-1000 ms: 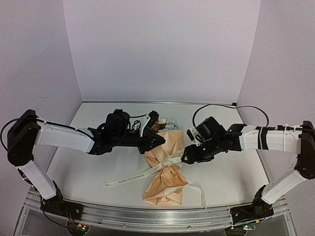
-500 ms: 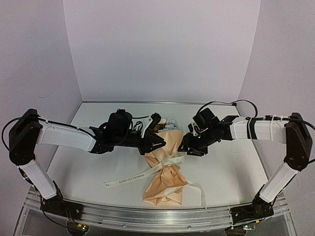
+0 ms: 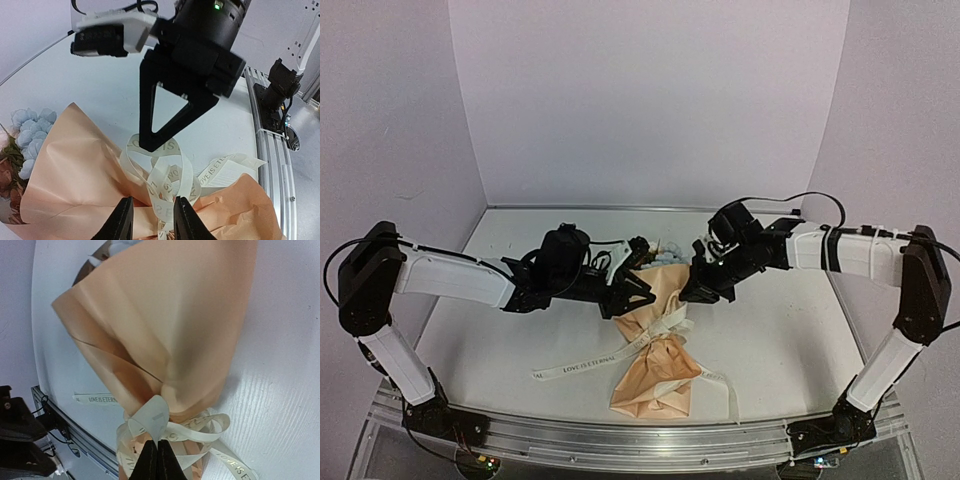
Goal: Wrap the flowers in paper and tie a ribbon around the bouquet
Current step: Cross the half-tied ribbon over the folded bouquet.
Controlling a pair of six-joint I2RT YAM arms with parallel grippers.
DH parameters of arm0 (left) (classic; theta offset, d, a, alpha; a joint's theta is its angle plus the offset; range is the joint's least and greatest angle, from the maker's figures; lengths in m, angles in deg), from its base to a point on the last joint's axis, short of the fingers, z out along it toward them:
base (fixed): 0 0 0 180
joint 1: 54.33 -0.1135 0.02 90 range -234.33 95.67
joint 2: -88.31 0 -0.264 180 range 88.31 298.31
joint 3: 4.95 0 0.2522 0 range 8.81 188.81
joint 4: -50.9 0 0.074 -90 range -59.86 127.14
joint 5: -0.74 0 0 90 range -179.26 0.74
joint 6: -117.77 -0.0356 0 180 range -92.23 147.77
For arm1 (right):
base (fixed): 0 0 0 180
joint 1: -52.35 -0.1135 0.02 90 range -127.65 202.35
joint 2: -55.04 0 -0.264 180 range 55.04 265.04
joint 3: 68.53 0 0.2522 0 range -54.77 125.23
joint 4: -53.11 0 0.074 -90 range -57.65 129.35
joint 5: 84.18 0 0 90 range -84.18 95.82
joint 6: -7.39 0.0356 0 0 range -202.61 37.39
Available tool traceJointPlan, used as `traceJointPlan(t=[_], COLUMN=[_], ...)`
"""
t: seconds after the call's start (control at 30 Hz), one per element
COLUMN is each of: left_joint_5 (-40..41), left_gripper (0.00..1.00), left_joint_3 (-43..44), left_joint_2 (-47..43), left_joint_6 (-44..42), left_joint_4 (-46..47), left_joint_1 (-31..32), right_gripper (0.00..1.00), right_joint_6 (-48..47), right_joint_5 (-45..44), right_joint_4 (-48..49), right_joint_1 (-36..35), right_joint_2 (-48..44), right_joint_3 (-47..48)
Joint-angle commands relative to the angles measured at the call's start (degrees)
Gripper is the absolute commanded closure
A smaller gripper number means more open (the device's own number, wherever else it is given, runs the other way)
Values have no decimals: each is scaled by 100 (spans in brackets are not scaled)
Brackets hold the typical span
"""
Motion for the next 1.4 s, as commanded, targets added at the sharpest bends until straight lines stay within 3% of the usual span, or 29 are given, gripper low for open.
traceJointPlan(t=[0.0, 0.3, 0.9, 1.0, 1.23, 1.3, 1.37], left_joint_5=[-108, 3, -380, -390, -243, -53, 176], left_gripper=[70, 69, 65, 69, 99, 100, 100], left_joint_3=[200, 251, 568, 656, 620, 447, 185], left_joint_2=[-30, 208, 577, 674, 686, 591, 427], left_joint_6=[-340, -507, -543, -536, -297, -132, 77], left_joint_4=[-79, 71, 61, 10, 182, 416, 737], left_joint_1=[-15, -63, -101, -101, -101, -101, -101], right_gripper=[100, 100, 100, 100, 100, 100, 92], right_joint_6=[-483, -1029, -1557, -1592, -1640, -1654, -1677], right_joint_5=[572, 1319, 1414, 1421, 1327, 1251, 1130], right_joint_4=[-271, -340, -955, -1002, -1101, -1160, -1204], right_joint_1=[-55, -232, -396, -406, -424, -424, -424], right_joint_2=[56, 304, 449, 473, 407, 363, 260], right_joint_3=[599, 1165, 1461, 1504, 1481, 1447, 1350])
